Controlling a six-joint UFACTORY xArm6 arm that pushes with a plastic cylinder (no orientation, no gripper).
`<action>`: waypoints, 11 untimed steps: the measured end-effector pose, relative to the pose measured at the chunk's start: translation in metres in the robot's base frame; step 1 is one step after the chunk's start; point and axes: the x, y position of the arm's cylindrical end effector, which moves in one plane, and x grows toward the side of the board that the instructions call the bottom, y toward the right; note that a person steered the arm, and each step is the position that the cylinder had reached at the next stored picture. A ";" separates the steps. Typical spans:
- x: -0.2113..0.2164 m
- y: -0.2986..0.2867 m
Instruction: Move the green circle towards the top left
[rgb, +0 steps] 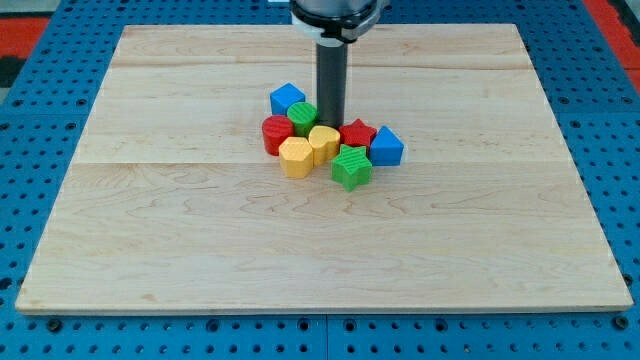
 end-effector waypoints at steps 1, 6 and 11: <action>0.000 -0.028; -0.018 -0.165; -0.078 -0.189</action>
